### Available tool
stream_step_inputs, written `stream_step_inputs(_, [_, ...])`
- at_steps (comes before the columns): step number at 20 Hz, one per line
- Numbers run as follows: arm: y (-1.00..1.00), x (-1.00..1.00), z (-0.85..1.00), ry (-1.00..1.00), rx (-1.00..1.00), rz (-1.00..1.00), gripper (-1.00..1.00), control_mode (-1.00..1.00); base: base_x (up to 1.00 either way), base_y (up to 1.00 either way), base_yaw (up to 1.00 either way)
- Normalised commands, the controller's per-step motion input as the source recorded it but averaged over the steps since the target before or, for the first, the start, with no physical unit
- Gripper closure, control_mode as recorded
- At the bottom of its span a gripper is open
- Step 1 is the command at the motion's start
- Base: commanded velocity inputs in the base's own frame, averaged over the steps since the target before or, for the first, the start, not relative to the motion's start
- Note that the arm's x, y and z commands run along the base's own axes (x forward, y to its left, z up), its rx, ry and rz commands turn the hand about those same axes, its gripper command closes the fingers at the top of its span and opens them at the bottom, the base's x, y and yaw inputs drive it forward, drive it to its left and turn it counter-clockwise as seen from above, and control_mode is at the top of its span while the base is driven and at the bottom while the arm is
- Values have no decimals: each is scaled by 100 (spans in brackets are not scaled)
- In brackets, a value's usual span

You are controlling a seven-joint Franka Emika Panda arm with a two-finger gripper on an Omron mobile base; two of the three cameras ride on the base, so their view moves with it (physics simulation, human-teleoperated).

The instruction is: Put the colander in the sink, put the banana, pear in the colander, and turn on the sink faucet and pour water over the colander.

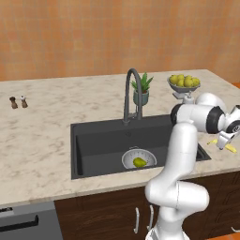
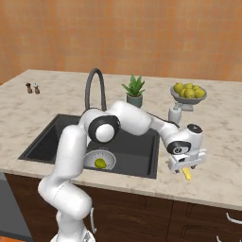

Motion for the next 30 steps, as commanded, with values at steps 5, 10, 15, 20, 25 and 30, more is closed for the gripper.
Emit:
stream_step_inputs(5, [32,0,-49,5,0,20,100,-100,0,0,0])
stream_step_inputs(10, [52,0,-30,2,0,43,100,-100,0,0,0])
stream_step_inputs(15, [28,-19,21,-3,0,48,100,-100,0,0,0])
stream_step_inputs(20, [25,-10,77,-4,-1,62,100,-100,0,0,0])
stream_step_inputs(25, [51,0,57,-6,0,60,100,-100,0,0,0])
stream_step_inputs(30, [59,-10,36,-18,3,53,100,-100,0,0,0])
